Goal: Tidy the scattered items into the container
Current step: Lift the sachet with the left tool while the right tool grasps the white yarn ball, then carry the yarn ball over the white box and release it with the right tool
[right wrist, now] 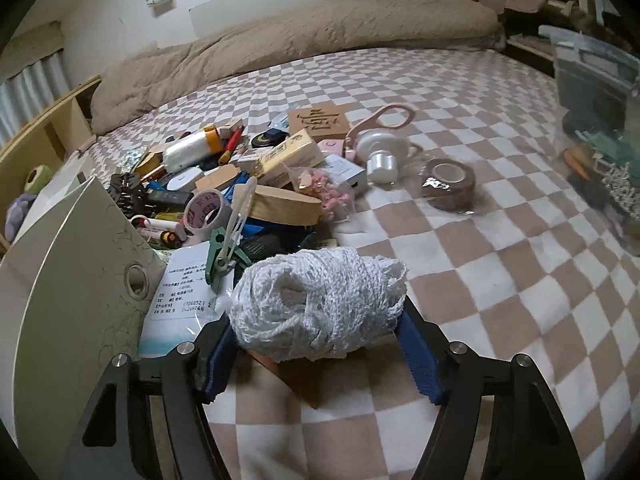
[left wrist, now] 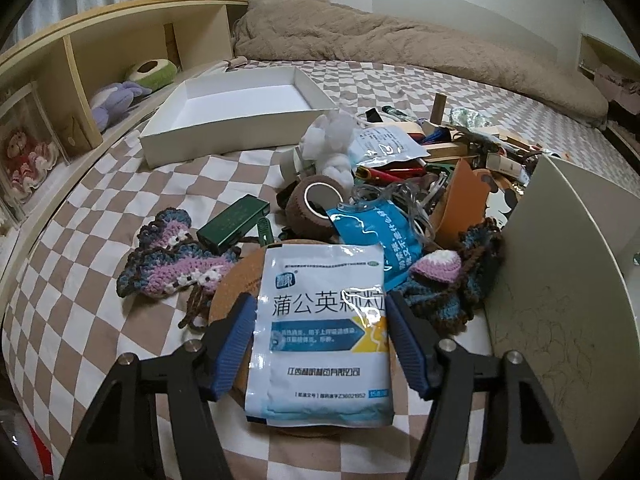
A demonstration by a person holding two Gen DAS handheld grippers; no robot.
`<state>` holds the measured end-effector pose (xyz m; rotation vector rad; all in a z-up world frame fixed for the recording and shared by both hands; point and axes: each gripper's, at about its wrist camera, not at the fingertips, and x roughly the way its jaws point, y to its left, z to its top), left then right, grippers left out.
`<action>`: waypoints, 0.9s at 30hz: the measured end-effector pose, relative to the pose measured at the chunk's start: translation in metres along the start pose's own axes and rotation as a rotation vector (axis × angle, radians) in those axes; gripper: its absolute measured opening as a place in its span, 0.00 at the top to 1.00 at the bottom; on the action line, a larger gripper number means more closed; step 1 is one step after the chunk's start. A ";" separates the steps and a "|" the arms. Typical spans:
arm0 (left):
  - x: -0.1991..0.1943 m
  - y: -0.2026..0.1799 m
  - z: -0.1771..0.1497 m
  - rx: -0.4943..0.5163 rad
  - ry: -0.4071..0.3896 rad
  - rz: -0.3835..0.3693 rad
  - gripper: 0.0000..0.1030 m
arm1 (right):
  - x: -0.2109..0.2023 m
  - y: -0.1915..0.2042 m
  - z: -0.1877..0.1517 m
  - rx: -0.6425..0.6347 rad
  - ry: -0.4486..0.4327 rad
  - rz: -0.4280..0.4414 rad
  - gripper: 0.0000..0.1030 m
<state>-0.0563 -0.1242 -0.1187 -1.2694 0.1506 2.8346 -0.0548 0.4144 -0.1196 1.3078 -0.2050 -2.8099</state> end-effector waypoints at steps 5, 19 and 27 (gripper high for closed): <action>-0.010 0.002 0.000 -0.010 -0.025 -0.003 0.43 | -0.010 0.000 -0.001 0.003 -0.018 -0.018 0.30; -0.032 -0.004 0.004 -0.003 -0.073 -0.031 0.45 | -0.059 0.023 0.005 -0.024 -0.128 0.024 0.30; -0.064 -0.020 0.009 0.045 -0.161 -0.081 0.45 | -0.101 0.058 0.013 -0.083 -0.206 0.080 0.30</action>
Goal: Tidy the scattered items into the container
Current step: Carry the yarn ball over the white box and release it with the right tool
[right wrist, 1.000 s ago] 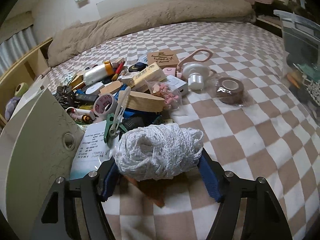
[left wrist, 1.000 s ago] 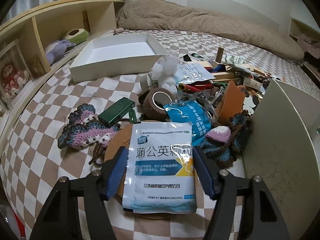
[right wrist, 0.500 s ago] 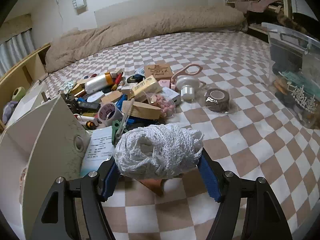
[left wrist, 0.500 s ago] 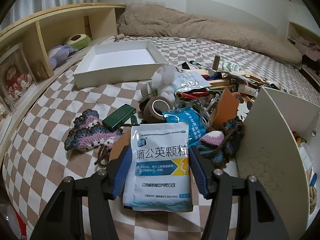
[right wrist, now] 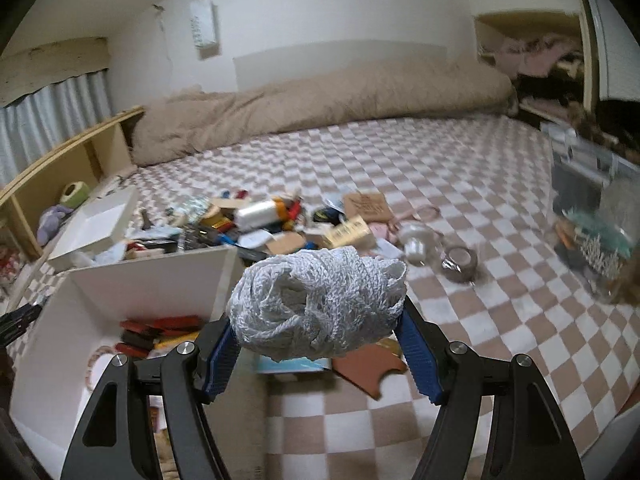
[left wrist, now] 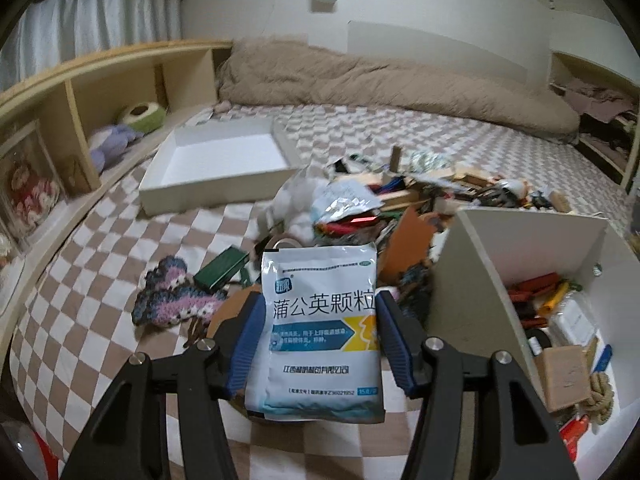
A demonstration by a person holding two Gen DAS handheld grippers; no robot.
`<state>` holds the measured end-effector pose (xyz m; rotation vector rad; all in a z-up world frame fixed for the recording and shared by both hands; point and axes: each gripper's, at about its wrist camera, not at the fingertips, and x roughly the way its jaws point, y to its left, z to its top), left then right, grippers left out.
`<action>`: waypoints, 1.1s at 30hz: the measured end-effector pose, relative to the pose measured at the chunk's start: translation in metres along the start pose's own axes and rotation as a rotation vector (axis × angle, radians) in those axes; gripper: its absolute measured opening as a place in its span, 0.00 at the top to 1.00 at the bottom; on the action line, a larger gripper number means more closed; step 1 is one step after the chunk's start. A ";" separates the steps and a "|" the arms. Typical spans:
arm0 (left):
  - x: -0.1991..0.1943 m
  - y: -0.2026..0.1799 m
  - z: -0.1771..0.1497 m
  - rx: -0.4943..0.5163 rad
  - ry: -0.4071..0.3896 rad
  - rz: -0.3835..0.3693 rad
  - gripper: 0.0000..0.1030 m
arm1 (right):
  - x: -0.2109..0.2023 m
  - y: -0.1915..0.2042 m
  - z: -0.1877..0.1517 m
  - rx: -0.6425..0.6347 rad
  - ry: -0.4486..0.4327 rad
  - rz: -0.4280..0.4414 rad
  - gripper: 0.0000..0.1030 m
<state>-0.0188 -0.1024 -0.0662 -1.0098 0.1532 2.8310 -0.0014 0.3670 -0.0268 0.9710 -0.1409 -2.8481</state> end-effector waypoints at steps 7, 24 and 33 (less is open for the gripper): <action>-0.021 -0.011 0.006 0.019 -0.052 -0.054 0.45 | -0.011 0.049 0.016 -0.093 0.025 0.092 0.30; -0.048 -0.029 0.007 0.049 -0.115 -0.134 0.45 | 0.027 0.187 0.005 -0.197 0.271 0.376 0.30; -0.054 -0.021 0.005 0.037 -0.135 -0.158 0.45 | 0.043 0.246 -0.036 -0.299 0.461 0.474 0.30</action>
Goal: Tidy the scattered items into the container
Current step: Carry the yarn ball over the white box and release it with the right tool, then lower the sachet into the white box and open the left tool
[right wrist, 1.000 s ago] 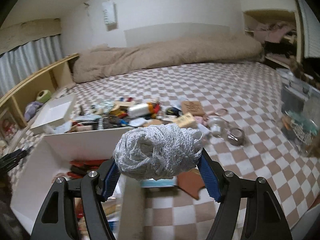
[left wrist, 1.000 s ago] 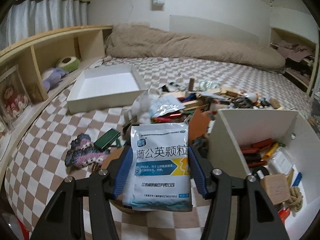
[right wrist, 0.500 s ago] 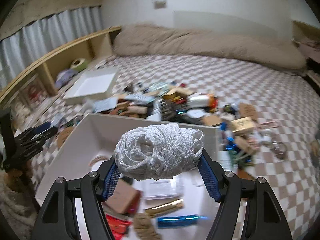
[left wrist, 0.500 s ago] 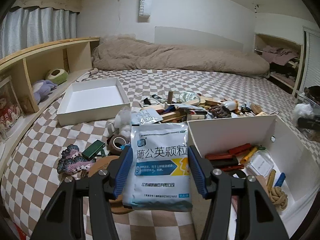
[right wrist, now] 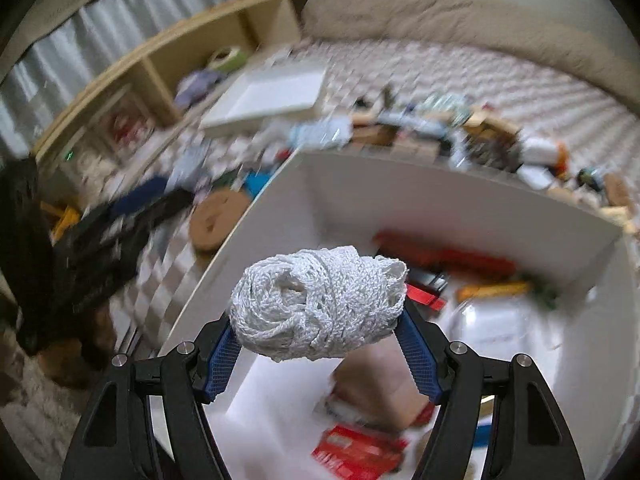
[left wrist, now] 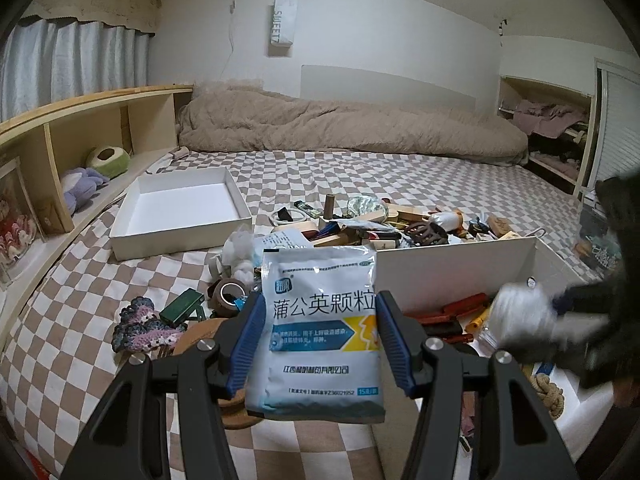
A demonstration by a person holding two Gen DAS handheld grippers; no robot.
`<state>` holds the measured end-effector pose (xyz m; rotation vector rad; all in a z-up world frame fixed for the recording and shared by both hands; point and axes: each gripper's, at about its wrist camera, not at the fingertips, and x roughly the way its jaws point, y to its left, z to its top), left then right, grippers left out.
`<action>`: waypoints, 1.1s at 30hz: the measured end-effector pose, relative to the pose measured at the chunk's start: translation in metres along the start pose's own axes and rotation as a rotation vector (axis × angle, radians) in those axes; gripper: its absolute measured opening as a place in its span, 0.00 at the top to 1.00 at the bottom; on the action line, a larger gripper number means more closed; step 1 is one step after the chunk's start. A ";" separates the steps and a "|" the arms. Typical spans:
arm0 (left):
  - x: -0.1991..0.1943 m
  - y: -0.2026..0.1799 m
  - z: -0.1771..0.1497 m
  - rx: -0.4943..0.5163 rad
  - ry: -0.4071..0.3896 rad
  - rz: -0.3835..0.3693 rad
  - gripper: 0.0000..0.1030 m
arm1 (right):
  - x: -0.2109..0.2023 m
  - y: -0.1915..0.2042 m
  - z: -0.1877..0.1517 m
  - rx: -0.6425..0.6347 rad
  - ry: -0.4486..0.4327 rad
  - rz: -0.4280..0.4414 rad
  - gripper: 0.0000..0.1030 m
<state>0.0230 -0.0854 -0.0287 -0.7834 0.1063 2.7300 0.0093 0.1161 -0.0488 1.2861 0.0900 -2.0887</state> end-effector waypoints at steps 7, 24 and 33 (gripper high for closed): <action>0.001 0.001 -0.002 0.001 0.004 -0.013 0.45 | 0.023 0.018 -0.026 0.032 0.204 0.063 0.29; -0.016 -0.017 0.006 0.030 -0.031 -0.088 0.45 | -0.007 0.012 -0.054 0.218 0.261 0.152 0.02; -0.037 -0.051 0.013 0.063 -0.064 -0.190 0.45 | -0.030 -0.034 -0.054 0.261 0.140 0.000 0.02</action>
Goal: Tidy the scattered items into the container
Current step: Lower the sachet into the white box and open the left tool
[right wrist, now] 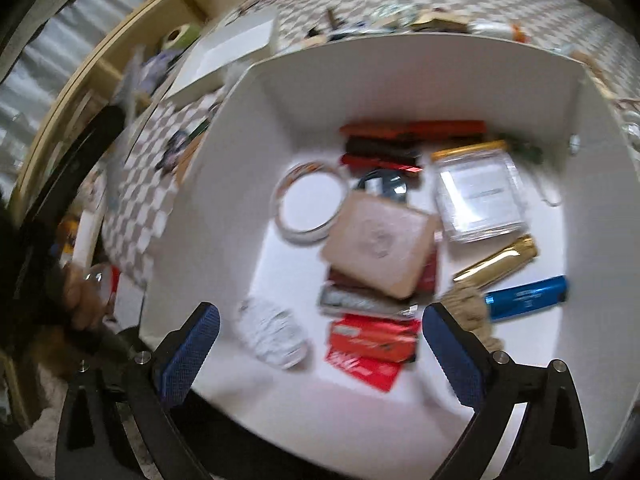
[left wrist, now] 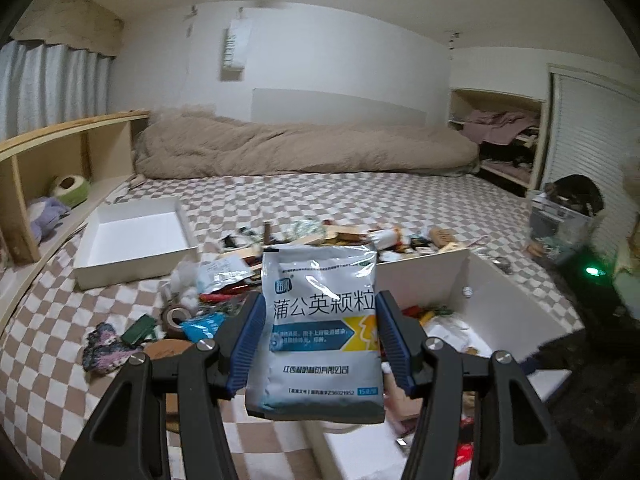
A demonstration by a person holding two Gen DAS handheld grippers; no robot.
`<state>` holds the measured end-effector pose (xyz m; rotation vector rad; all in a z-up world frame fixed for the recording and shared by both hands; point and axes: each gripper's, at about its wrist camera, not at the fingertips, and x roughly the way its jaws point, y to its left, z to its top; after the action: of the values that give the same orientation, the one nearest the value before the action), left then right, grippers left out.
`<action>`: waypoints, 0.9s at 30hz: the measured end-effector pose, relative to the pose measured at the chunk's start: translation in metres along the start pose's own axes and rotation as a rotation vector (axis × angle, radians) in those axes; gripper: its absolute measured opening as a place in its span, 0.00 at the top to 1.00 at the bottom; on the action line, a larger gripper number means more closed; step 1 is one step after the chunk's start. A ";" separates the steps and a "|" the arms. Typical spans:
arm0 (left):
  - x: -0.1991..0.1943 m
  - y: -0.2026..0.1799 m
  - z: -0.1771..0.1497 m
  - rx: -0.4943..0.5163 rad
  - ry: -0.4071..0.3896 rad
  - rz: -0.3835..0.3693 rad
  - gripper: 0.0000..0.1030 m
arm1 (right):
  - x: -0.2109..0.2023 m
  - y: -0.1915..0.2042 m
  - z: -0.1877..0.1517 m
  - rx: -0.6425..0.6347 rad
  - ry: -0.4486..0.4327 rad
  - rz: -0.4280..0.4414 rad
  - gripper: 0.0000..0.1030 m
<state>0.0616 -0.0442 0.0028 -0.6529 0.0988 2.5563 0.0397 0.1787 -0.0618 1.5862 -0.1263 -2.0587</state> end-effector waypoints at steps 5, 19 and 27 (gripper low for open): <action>0.010 -0.018 -0.003 -0.019 0.070 -0.067 0.45 | -0.004 -0.020 0.004 0.034 -0.037 -0.031 0.02; 0.042 -0.048 -0.028 0.017 0.233 -0.013 0.21 | -0.008 -0.041 0.003 0.057 -0.075 -0.078 0.02; 0.043 -0.041 -0.028 0.006 0.227 0.010 0.14 | -0.009 -0.041 0.007 0.043 -0.096 -0.099 0.02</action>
<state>0.0606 0.0055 -0.0397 -0.9397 0.1863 2.4811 0.0205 0.2165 -0.0683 1.5474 -0.1299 -2.2237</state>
